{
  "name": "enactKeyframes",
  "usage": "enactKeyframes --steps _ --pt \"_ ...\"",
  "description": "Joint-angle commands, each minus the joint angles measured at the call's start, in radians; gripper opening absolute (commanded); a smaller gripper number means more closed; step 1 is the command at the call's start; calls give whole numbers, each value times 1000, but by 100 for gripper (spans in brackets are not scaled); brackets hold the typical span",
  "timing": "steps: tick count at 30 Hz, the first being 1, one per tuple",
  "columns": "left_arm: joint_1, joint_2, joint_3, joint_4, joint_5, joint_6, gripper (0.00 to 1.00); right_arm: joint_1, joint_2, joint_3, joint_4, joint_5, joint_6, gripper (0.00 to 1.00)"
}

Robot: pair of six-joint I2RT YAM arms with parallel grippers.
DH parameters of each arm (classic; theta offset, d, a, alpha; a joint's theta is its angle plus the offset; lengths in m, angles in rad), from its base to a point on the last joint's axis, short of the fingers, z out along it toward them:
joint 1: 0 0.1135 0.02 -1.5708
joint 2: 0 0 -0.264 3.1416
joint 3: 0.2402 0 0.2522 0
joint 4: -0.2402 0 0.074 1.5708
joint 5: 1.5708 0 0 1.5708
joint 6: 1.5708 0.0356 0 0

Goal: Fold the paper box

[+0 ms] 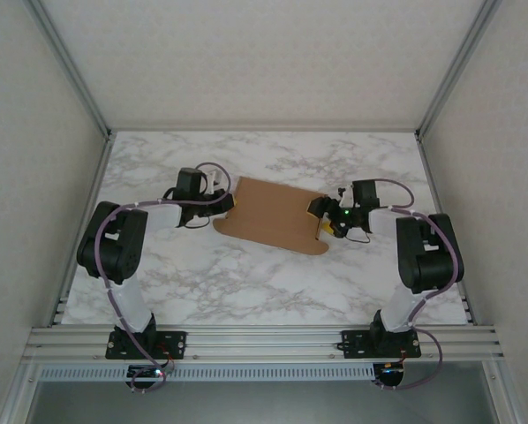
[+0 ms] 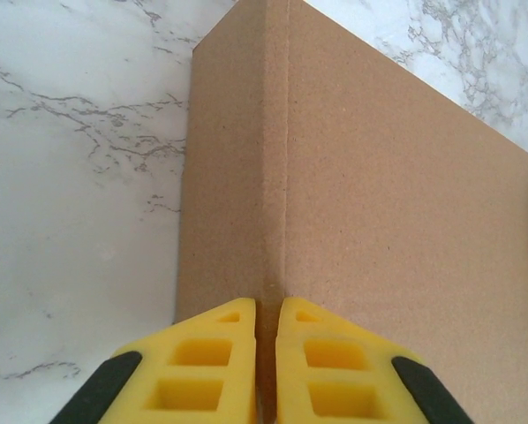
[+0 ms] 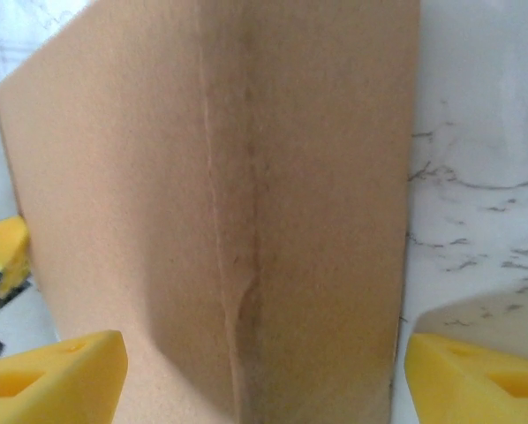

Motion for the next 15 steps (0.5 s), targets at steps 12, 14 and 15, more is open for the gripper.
enactKeyframes --steps 12,14,15 --pt "16 91 -70 -137 -13 28 0 72 68 -67 534 -204 348 73" --pt "15 89 -69 -135 -8 25 0 77 56 -76 567 -205 377 71" --pt "15 85 -70 -131 -4 23 0 80 49 -75 558 -202 378 69"
